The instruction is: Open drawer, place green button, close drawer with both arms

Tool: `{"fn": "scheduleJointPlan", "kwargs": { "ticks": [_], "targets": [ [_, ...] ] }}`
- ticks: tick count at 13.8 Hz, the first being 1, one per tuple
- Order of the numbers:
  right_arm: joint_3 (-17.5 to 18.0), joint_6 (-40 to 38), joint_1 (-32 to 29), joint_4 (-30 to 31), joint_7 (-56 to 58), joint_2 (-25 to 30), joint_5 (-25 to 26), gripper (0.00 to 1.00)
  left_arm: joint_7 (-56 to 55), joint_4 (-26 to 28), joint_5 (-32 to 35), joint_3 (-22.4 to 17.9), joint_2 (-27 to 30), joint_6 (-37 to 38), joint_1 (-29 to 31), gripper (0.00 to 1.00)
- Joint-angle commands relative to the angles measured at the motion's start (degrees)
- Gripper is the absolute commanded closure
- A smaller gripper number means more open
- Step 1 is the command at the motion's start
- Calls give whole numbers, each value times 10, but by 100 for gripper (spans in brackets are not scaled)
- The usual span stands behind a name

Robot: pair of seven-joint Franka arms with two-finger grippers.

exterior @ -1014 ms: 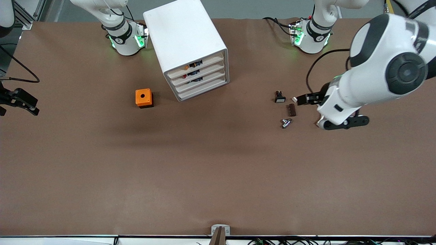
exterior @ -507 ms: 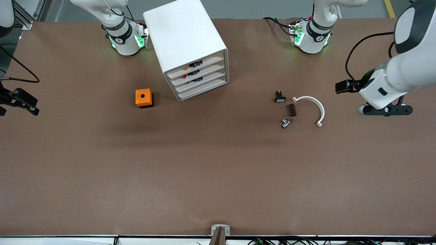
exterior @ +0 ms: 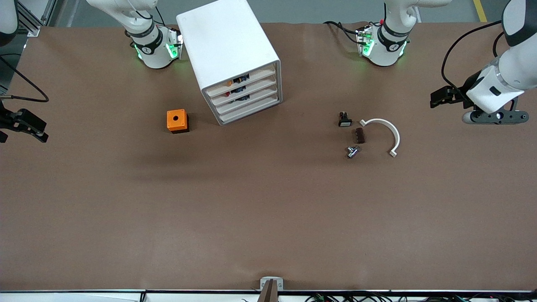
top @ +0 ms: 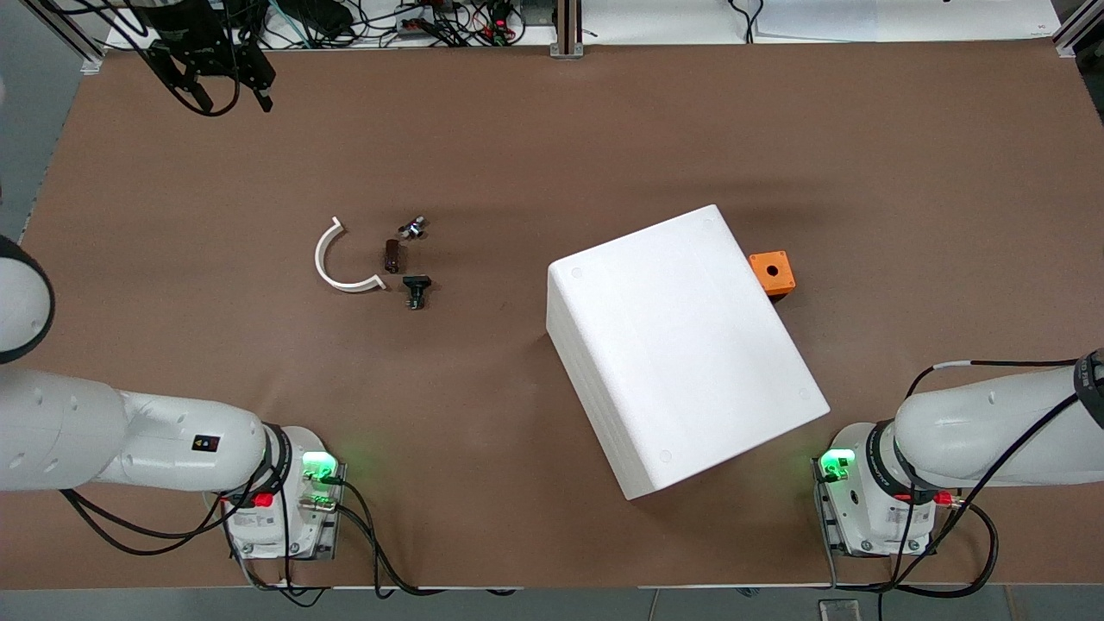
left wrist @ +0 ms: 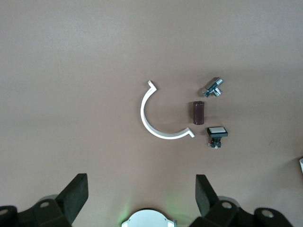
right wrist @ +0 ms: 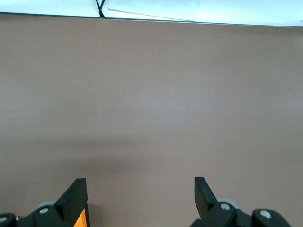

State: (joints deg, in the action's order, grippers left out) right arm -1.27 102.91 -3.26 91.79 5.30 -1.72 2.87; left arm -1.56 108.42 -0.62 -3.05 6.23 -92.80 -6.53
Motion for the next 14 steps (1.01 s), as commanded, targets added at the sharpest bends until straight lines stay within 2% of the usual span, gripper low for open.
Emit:
{"fn": "scheduleJointPlan", "kwargs": {
  "ticks": [1, 3, 8, 14],
  "targets": [
    [7, -3, -5, -1, -9, 3, 5, 0, 7, 51, 15, 56, 38, -40, 54, 0],
    [7, -3, -6, -1, -8, 3, 5, 0, 8, 51, 15, 89, 39, -47, 85, 0],
    [7, -3, -6, -5, -8, 4, 4, 0, 8, 39, 15, 88, 48, -56, 80, 0],
    [6, -3, -8, -10, -4, 3, 2, 0, 6, -59, 14, 83, 43, -7, 62, 0]
  ]
}}
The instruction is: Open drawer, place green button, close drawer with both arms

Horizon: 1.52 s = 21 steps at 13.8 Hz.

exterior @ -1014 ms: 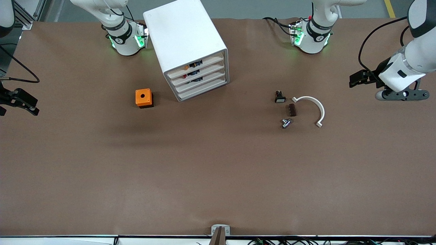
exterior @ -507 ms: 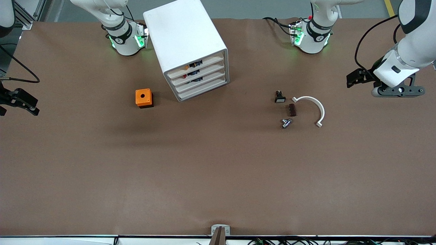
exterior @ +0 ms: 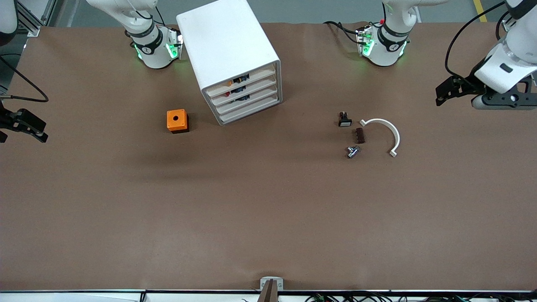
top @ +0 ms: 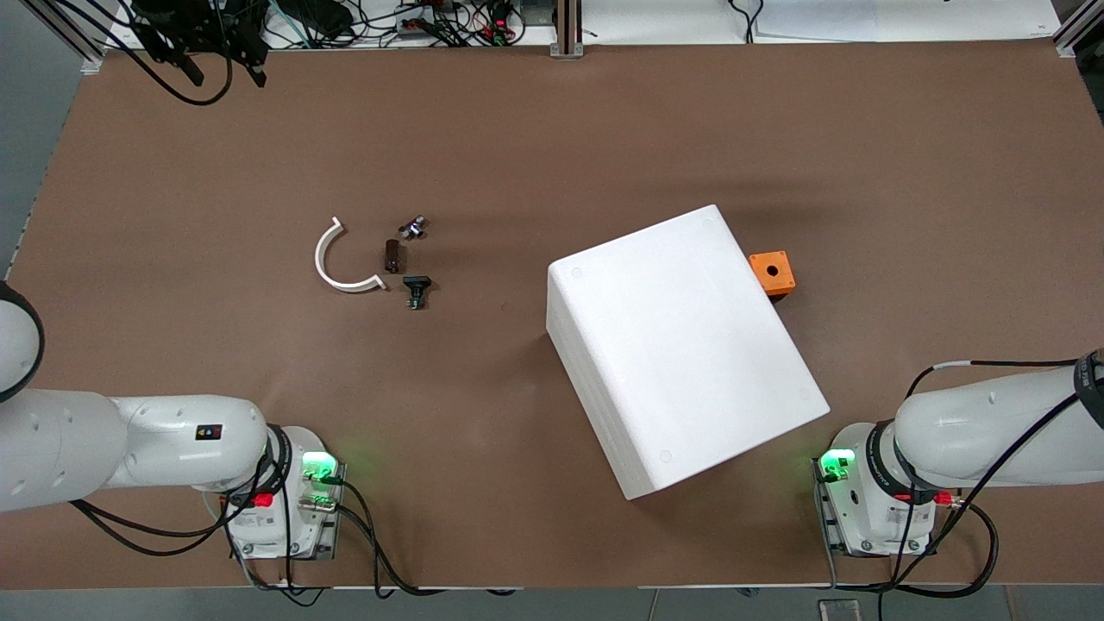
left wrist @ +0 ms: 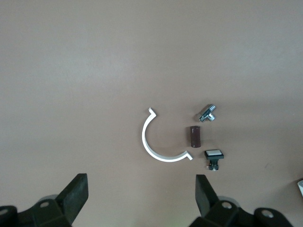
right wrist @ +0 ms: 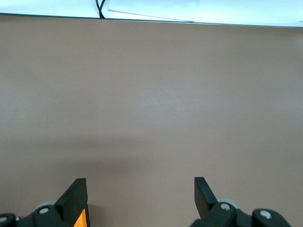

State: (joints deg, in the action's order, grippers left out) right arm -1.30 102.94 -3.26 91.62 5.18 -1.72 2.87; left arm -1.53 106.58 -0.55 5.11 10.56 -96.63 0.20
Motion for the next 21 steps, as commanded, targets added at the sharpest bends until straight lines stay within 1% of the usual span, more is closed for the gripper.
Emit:
{"fn": "scheduleJointPlan", "kwargs": {
  "ticks": [1, 3, 7, 12, 16, 21],
  "targets": [
    [6, -3, -8, -7, -3, 3, 2, 0, 7, -60, 13, 2, -3, 42, -2, 0],
    [6, -2, -8, -8, -3, 3, 2, 0, 6, -74, 13, 2, -7, 45, 0, 0],
    [8, -1, -6, -9, -3, 3, 2, 0, 6, -74, 6, 2, -18, 45, 9, 0],
    [8, -1, -6, -9, -2, 3, 1, 0, 4, -75, 5, 3, -36, 36, 6, 0],
    [8, 0, -6, -9, -2, 3, 1, 0, -2, -109, 8, 4, -62, 34, 2, 0],
    [8, 0, -6, -11, -2, 3, 1, 0, 0, -163, 9, 4, -105, 35, 6, 0]
  ]
}}
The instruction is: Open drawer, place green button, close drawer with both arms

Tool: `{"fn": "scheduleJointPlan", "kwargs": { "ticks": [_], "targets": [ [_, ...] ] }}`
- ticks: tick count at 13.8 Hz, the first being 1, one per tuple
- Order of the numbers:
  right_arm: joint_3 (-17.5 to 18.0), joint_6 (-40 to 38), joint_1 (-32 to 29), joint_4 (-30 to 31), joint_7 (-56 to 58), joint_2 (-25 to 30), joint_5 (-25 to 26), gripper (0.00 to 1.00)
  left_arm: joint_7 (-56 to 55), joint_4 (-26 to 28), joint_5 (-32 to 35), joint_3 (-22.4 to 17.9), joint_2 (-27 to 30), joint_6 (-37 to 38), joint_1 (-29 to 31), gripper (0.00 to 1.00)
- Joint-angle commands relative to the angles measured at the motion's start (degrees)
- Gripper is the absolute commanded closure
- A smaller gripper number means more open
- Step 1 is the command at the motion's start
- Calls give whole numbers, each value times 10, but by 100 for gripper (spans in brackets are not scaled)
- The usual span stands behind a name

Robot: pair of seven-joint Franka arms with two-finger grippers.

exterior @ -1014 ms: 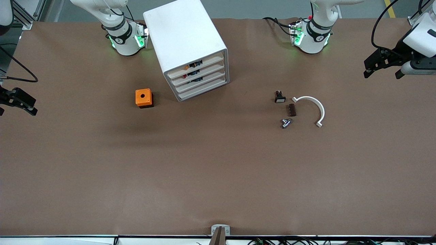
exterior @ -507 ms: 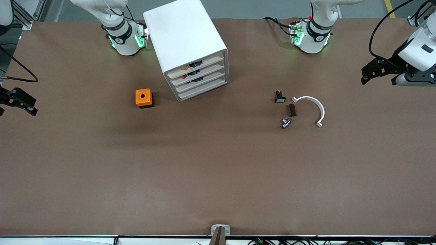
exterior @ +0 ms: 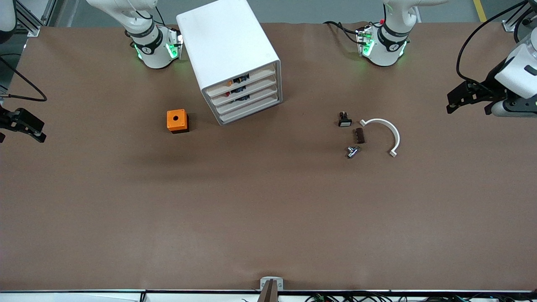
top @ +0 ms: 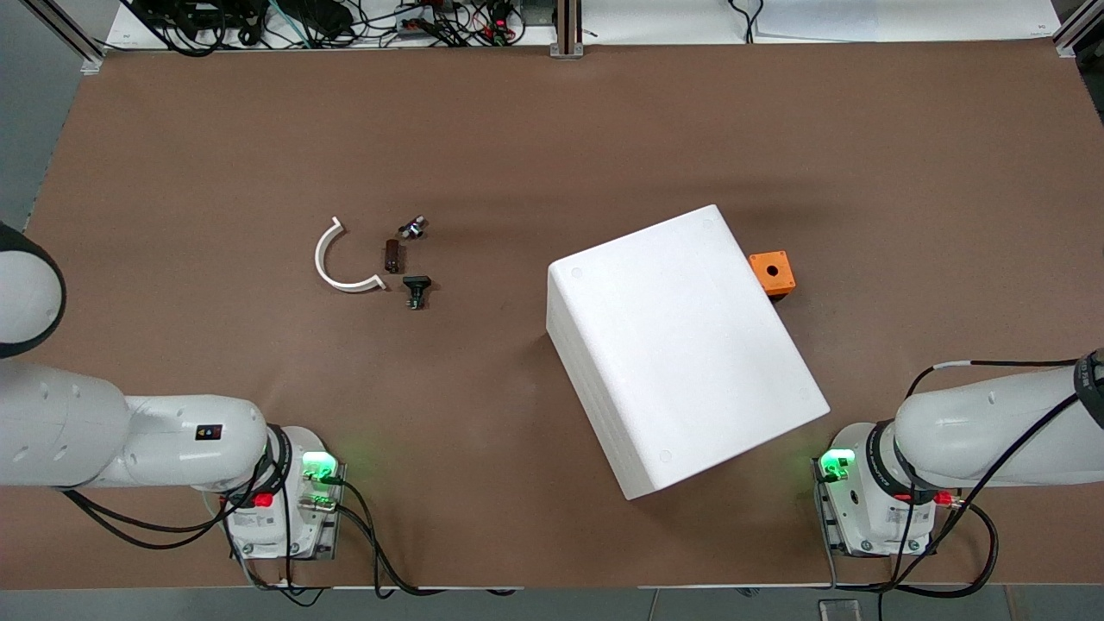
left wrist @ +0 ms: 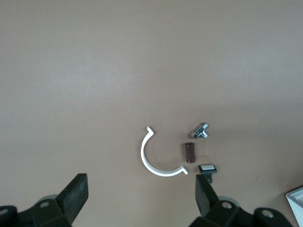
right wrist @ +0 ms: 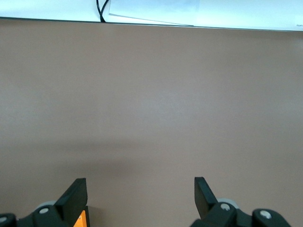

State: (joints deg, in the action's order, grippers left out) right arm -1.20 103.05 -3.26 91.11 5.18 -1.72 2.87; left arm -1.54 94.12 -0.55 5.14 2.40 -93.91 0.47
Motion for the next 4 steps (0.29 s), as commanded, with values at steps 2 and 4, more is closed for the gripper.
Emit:
{"fn": "scheduleJointPlan", "kwargs": {
  "ticks": [2, 4],
  "targets": [
    [7, -1, -6, -6, -2, 3, 1, 0, -1, -39, 9, 4, -25, 8, 3, 0],
    [7, -1, -6, -6, -2, 3, 1, 0, -4, -39, 9, 4, -25, 10, 2, 0]
  ]
}}
